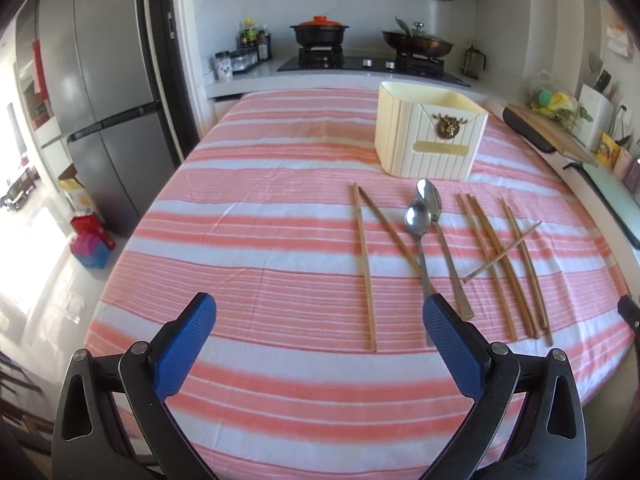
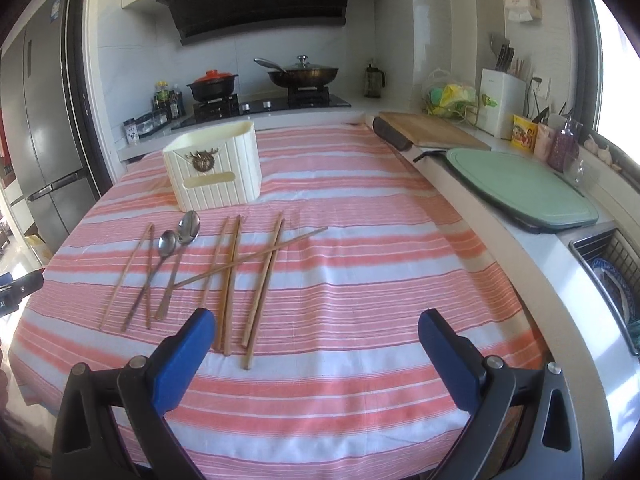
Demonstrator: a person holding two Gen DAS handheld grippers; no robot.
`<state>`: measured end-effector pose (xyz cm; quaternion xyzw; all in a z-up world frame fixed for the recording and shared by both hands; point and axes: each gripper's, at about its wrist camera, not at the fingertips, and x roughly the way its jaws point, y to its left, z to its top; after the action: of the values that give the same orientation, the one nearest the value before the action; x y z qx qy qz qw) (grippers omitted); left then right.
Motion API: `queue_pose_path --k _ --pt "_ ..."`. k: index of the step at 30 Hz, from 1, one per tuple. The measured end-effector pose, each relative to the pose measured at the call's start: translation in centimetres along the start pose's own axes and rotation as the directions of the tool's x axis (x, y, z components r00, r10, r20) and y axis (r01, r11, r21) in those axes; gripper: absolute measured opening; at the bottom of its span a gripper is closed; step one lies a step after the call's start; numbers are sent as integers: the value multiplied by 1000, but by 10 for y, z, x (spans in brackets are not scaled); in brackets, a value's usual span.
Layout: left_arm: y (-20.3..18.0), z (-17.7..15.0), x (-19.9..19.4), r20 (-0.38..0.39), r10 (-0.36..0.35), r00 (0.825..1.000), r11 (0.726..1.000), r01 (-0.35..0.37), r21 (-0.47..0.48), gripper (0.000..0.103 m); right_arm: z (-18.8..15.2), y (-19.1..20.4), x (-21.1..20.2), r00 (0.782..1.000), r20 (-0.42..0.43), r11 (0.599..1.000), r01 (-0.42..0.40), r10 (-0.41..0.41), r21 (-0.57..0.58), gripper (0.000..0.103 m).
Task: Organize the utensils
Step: 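Move both tools down toward the loose wooden chopsticks on the cloth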
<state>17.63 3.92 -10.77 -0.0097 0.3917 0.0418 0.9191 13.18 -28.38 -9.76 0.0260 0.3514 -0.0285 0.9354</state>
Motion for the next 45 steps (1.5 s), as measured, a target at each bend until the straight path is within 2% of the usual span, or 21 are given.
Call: queue_pose_path --k 3,6,11,14,16,20,24,28,31,32,34,37,39,42,43,45 --pt "0 3 26 -40 7 999 1000 -7 -1 103 2 0 31 997 -54 999 -51 51 -12 99" --pt "0 7 47 -73 24 997 1000 -24 4 103 10 2 65 991 -114 996 -76 70 -44 87" --pt "-2 16 73 -85 59 995 998 -57 24 103 25 12 120 969 -227 989 -120 98 -85 56" --pt "-3 20 87 -98 71 993 997 -68 35 103 27 16 144 948 -289 986 -156 131 -65 43" --pt "-5 22 96 -109 76 991 997 -72 41 103 30 19 150 949 -287 984 -157 128 -81 43" --pt "-6 24 111 -130 78 988 996 -73 43 103 34 20 152 933 -309 978 -204 183 -37 42" --pt "-10 23 123 -146 88 985 995 -80 60 103 34 34 152 942 -306 973 -186 137 -136 41" --pt "-13 23 131 -147 92 985 994 -82 75 103 39 35 157 943 -313 974 -171 116 -152 41" --pt "-18 26 137 -157 109 982 991 -94 99 103 45 40 160 939 -328 969 -168 102 -181 41" --pt "-21 26 141 -164 118 979 988 -100 114 103 46 44 166 934 -347 964 -166 87 -207 41" --pt "-21 27 144 -146 118 982 988 -101 118 103 46 54 171 939 -340 948 -154 53 -280 41" --pt "-18 30 148 -163 99 982 991 -82 109 103 50 50 175 932 -356 944 -172 63 -283 38" --pt "-12 29 149 -182 64 981 995 -50 84 103 48 45 173 929 -365 939 -177 61 -294 36" --pt "2 25 150 -238 -32 971 998 44 45 103 41 33 163 921 -386 935 -183 55 -303 18" --pt "5 24 149 -249 -40 968 997 53 48 103 39 29 159 918 -394 934 -179 46 -309 10" --pt "7 21 144 -262 -34 964 995 57 79 102 32 19 149 912 -409 932 -181 39 -315 9"
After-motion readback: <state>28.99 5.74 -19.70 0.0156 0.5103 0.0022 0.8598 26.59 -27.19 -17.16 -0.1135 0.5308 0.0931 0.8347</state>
